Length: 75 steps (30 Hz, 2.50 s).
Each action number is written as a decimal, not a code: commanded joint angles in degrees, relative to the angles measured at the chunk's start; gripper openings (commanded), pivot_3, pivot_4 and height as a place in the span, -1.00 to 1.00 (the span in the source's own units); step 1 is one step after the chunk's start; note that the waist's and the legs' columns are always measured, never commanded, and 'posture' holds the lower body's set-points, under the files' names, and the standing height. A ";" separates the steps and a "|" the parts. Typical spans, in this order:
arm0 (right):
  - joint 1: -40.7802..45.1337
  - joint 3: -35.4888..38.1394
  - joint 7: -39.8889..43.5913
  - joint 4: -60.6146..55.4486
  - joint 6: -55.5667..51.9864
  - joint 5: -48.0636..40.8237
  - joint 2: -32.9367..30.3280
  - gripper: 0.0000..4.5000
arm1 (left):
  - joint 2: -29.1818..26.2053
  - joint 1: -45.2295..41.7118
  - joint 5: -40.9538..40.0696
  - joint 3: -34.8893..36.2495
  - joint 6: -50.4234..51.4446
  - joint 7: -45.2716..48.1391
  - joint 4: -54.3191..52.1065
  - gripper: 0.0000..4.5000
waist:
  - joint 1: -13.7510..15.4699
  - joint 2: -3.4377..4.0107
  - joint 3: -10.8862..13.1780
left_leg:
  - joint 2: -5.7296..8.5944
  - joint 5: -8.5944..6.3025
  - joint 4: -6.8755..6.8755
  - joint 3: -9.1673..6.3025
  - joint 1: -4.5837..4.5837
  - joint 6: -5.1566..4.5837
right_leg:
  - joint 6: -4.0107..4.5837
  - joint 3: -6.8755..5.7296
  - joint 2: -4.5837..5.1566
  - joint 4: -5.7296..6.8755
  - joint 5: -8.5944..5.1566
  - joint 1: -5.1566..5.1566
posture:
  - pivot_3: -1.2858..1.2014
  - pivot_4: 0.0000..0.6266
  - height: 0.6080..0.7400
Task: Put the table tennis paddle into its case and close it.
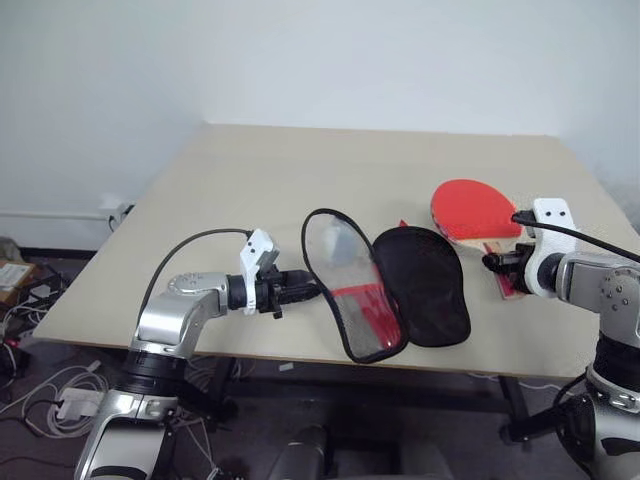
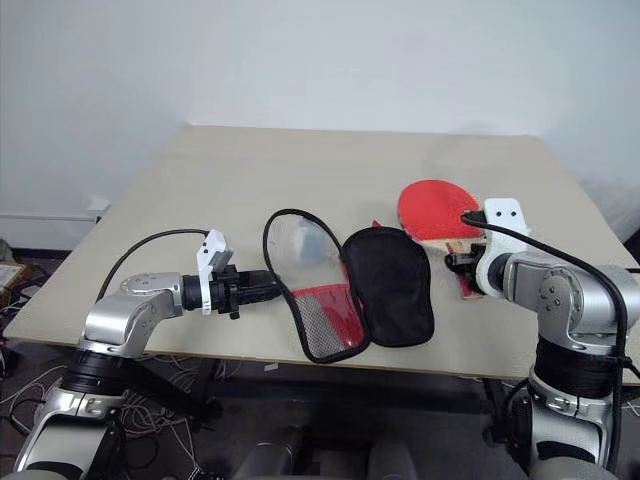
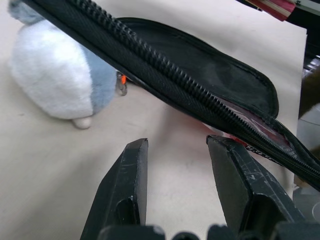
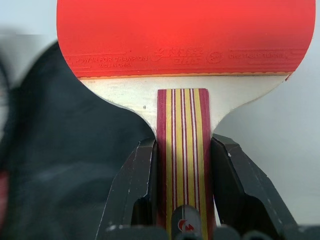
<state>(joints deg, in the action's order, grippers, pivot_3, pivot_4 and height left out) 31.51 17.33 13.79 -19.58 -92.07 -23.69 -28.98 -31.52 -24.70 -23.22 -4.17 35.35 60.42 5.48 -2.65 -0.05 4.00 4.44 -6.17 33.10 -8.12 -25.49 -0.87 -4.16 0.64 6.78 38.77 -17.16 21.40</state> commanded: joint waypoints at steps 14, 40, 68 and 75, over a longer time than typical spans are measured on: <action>-2.25 1.95 -12.20 0.51 -0.43 -3.61 12.45 -0.49 | -0.58 -3.14 -0.86 1.14 1.30 -0.45 -0.81 -0.12 | -0.16 0.04 -0.02 | 0.03 0.02 0.00 0.04 0.02 0.00 | 0.20 0.05 -0.10 0.03 0.14 0.02 | 0.03 -1.00 1.00; -5.52 -5.52 -14.92 -2.25 -0.43 -6.64 18.48 -0.49 | -2.74 -0.91 -1.35 1.77 1.73 -0.50 -3.13 -0.12 | -0.33 0.09 -0.10 | -0.12 0.02 -0.01 0.02 0.14 0.02 | 0.27 0.10 -0.33 0.05 0.20 0.01 | 0.03 -1.00 1.00; -7.66 -7.96 -15.14 -0.73 1.11 2.89 17.45 0.41 | -1.87 -2.35 -0.61 0.55 0.65 0.54 -1.39 -0.12 | -0.01 0.11 -0.18 | -0.02 0.03 0.00 0.01 0.15 0.05 | 0.27 0.09 -0.24 0.04 0.22 -0.04 | 0.03 -1.00 1.00; -3.95 -2.44 -8.19 -5.37 14.55 -0.96 16.40 0.70 | -2.17 -2.10 -0.36 0.22 0.54 1.37 -1.11 -0.12 | -0.10 0.13 -0.17 | -0.03 0.03 0.00 0.02 0.15 0.05 | 0.22 0.10 -0.23 0.03 0.20 -0.02 | 0.03 -1.00 1.00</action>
<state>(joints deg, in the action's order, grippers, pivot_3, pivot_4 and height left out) 24.70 11.24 3.71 -21.52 -81.62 -22.70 -12.63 -33.32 -25.41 -23.34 -4.05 36.90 61.26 5.05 -2.75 0.08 3.83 4.40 -6.14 33.10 -8.11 -25.34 -0.82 -3.94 0.73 6.53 38.81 -16.97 21.37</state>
